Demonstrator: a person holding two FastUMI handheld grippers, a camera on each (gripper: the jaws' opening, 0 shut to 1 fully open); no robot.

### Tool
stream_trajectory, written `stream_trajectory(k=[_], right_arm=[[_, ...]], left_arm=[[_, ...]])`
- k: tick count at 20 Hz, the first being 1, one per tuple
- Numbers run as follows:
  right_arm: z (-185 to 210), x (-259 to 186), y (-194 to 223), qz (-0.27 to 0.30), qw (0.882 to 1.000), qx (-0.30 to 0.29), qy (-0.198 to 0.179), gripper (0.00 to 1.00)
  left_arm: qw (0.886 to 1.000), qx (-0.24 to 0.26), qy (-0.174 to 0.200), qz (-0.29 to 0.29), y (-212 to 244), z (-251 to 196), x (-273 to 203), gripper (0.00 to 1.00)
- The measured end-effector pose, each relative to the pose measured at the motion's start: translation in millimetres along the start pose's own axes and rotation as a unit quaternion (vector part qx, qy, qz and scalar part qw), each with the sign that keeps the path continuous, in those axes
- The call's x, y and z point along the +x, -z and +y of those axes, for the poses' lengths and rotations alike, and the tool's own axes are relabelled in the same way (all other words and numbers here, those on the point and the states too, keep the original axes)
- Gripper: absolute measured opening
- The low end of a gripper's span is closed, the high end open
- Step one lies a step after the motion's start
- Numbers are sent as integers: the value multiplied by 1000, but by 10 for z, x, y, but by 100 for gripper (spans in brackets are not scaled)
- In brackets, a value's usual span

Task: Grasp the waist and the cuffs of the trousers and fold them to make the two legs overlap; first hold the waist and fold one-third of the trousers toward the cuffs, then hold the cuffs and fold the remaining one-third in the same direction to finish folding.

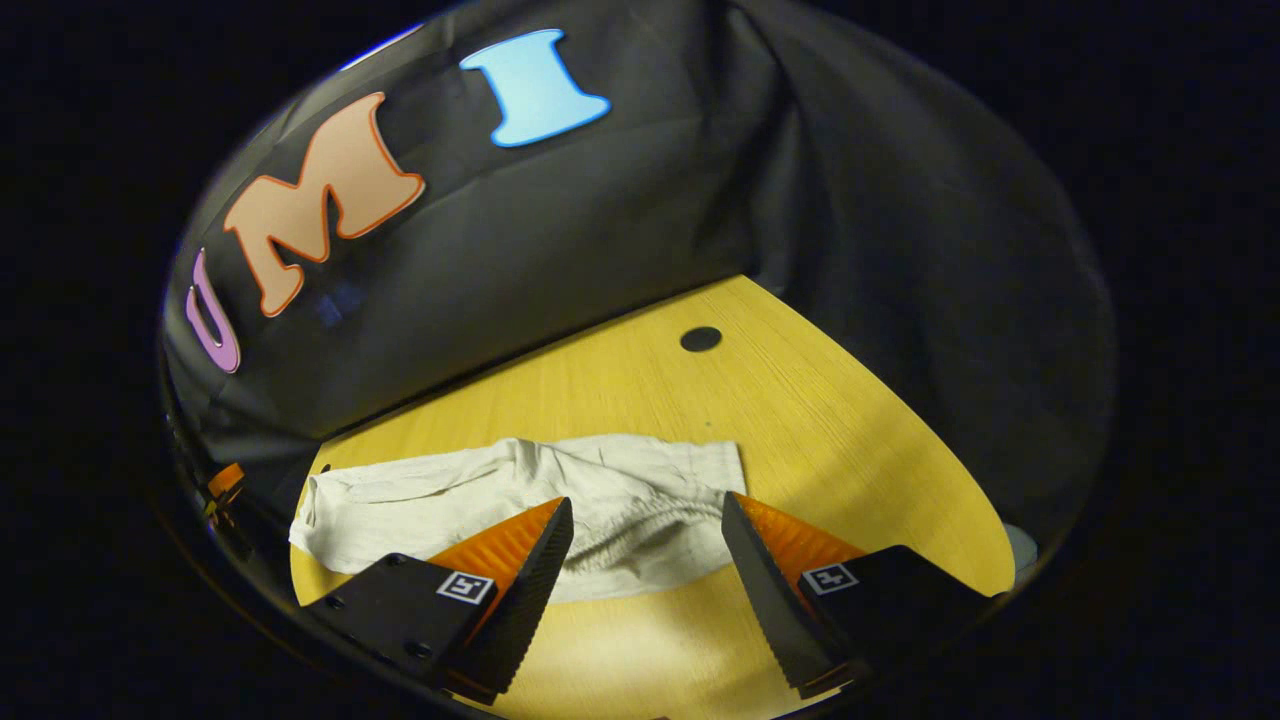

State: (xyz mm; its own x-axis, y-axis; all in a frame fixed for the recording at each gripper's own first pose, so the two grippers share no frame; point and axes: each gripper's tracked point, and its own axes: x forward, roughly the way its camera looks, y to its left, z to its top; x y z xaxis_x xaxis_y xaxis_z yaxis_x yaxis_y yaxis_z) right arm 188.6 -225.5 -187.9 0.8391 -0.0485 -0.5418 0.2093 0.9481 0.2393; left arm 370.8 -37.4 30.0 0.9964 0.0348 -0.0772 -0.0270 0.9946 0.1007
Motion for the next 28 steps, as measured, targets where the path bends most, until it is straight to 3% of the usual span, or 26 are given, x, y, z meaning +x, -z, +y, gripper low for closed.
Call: stream_trajectory(k=[6, 8, 9, 17, 18, 20, 21, 23, 26, 27, 28], right_arm=[[-260, 104, 413, 24, 997, 75, 6, 96], [-281, 200, 413, 25, 996, 90, 3, 91], [-281, 251, 407, 24, 995, 98, 2, 95], [-269, 545, 418, 18, 991, 135, -7, 95], [-260, 545, 405, 15, 990, 141, -10, 89], [-299, 569, 393, 10, 987, 162, -7, 93], [-350, 573, 388, 8, 985, 172, -1, 82], [-359, 635, 377, 17, 979, 203, -2, 50], [-284, 592, 266, -3, 971, 239, -14, 20], [-219, 557, 213, -14, 971, 236, -26, 25], [-165, 520, 138, -28, 972, 230, -37, 19]], left_arm=[[1000, 13, -10, -6, -45, -16, -319, 95], [1000, 11, -13, -12, -73, -35, -377, 95], [1000, 11, -17, -15, -84, -46, -438, 95], [999, 18, -31, -22, -114, -173, -646, 95], [999, 19, -31, -24, -131, -187, -670, 95], [999, 22, -33, -25, -140, -207, -704, 95], [999, 22, -35, -26, -151, -211, -710, 95], [999, 25, -34, -29, -182, -235, -732, 95], [998, 39, -35, -27, -196, -211, -758, 95], [998, 42, -33, -28, -207, -219, -767, 95], [998, 42, -29, -29, -222, -227, -776, 95]])
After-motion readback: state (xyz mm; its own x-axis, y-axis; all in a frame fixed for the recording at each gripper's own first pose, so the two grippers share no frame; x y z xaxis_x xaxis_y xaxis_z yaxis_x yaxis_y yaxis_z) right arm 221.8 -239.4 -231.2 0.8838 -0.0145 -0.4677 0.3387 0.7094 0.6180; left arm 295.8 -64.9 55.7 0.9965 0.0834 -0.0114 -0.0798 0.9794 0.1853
